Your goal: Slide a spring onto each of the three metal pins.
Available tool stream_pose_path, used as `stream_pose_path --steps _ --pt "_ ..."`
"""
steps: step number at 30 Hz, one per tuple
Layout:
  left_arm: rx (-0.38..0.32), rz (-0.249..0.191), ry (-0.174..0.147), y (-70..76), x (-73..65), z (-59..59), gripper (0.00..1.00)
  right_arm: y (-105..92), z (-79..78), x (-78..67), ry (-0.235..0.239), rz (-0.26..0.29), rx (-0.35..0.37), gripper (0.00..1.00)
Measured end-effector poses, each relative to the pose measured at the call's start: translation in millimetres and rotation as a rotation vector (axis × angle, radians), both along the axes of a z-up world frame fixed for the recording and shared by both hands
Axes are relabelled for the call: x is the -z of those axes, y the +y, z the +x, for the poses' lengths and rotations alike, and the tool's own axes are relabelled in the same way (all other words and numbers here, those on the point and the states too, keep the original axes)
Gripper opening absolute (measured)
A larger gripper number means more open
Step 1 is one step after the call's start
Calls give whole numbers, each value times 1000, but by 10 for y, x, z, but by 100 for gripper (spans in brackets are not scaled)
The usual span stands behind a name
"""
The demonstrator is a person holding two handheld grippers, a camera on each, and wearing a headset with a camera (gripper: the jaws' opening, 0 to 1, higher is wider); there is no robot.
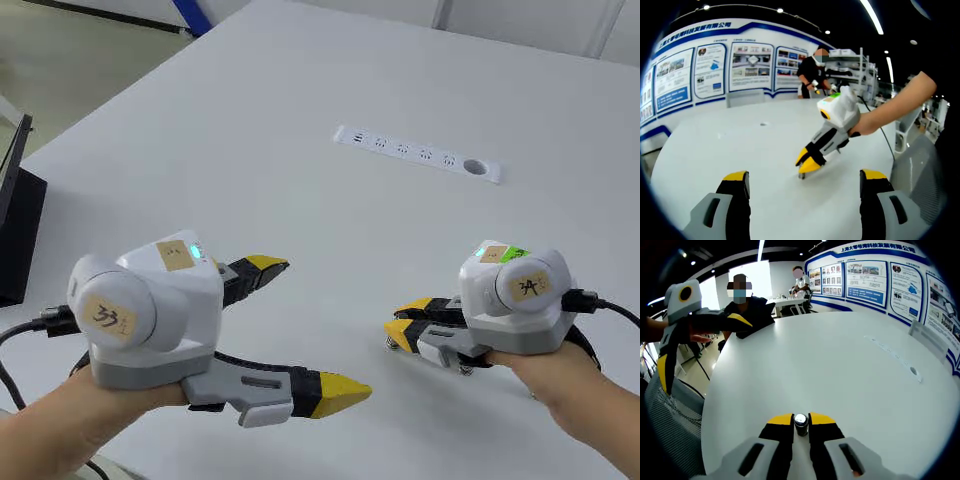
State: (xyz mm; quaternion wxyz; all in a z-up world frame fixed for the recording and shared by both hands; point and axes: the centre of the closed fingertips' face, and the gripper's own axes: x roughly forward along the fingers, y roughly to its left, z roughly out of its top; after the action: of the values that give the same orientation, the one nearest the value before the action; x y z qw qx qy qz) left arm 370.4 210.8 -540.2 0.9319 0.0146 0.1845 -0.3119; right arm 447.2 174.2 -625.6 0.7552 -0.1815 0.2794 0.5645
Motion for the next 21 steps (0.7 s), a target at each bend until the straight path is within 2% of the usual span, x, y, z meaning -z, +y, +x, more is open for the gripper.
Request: stream_pose_path --steps 3,7,12,14,15,16,21 --pt "2 -13 11 -19 -4 -6 94 -14 22 -67 -12 8 8 17" --pt "16 -9 17 -57 -20 -5 93 -42 34 -188 -11 40 10 17" --pt "34 1 17 -115 -47 -11 93 -147 49 -281 -26 40 16 19" --pt "30 -13 25 -127 -77 8 93 -205 63 -344 -31 44 25 21" --pt "27 -37 17 -145 -134 33 93 -243 75 -401 -41 51 30 21" --pt "28 -40 6 -151 -167 50 93 -270 80 -443 -46 57 30 21" --pt "39 -17 -12 -166 -254 147 93 -486 150 -696 -80 92 59 22"
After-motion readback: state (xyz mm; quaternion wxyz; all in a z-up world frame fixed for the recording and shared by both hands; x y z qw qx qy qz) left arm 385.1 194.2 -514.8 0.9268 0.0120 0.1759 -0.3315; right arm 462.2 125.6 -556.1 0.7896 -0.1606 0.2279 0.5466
